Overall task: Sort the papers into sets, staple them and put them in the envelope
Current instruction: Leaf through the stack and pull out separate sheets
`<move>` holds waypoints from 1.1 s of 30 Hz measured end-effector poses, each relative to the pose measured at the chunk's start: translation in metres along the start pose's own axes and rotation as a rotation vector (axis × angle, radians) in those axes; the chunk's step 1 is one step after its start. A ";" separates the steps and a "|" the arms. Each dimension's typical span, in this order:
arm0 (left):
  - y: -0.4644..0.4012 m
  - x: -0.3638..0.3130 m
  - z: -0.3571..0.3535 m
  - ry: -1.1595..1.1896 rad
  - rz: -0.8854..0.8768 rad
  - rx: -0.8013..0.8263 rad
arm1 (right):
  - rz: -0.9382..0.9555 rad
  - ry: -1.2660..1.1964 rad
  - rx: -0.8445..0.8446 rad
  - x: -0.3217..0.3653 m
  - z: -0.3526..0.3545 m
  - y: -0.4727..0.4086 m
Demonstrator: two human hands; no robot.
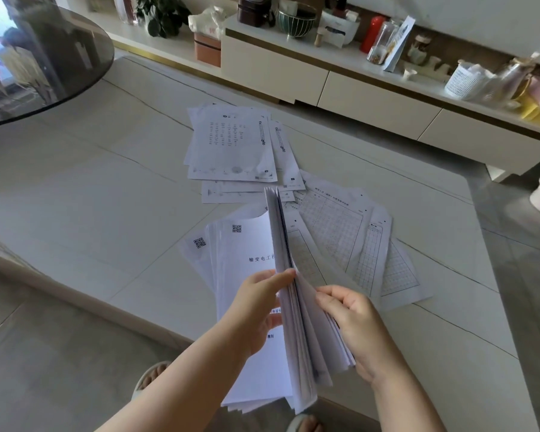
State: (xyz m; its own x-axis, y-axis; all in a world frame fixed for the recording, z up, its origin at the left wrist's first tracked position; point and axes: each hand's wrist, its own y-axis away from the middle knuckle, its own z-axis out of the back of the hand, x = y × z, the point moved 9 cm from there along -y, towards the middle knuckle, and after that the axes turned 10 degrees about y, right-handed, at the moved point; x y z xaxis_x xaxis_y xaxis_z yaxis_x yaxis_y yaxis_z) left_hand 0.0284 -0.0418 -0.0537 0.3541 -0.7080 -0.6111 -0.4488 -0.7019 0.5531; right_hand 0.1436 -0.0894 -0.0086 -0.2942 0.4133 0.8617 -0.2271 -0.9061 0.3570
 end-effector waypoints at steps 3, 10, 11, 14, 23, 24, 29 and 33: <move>0.001 0.002 -0.002 -0.036 -0.005 0.005 | 0.001 0.005 -0.023 -0.003 0.002 -0.003; 0.003 0.001 -0.001 -0.093 -0.045 0.001 | -0.065 -0.119 -0.086 -0.014 0.007 -0.005; 0.003 0.001 -0.002 -0.087 -0.040 0.007 | -0.080 -0.130 -0.076 -0.017 0.007 -0.006; 0.006 -0.002 -0.004 -0.097 -0.032 0.004 | -0.134 -0.161 -0.083 -0.025 0.012 -0.007; 0.002 -0.012 0.032 -0.032 -0.099 -0.260 | -0.032 0.124 -0.253 -0.019 0.036 -0.013; 0.002 -0.016 0.033 -0.030 -0.120 -0.256 | -0.038 0.141 -0.253 -0.020 0.037 -0.013; 0.005 -0.020 0.028 0.029 -0.125 -0.248 | -0.138 0.091 -0.128 -0.025 0.036 -0.012; 0.004 -0.014 0.035 0.074 -0.081 -0.293 | -0.101 0.229 -0.251 -0.027 0.052 -0.011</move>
State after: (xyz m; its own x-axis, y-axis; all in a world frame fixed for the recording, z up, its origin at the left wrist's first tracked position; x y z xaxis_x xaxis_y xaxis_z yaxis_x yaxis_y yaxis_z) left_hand -0.0069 -0.0322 -0.0627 0.4430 -0.6448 -0.6229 -0.1648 -0.7415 0.6504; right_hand 0.2020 -0.0954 -0.0171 -0.4529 0.5354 0.7129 -0.4785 -0.8207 0.3124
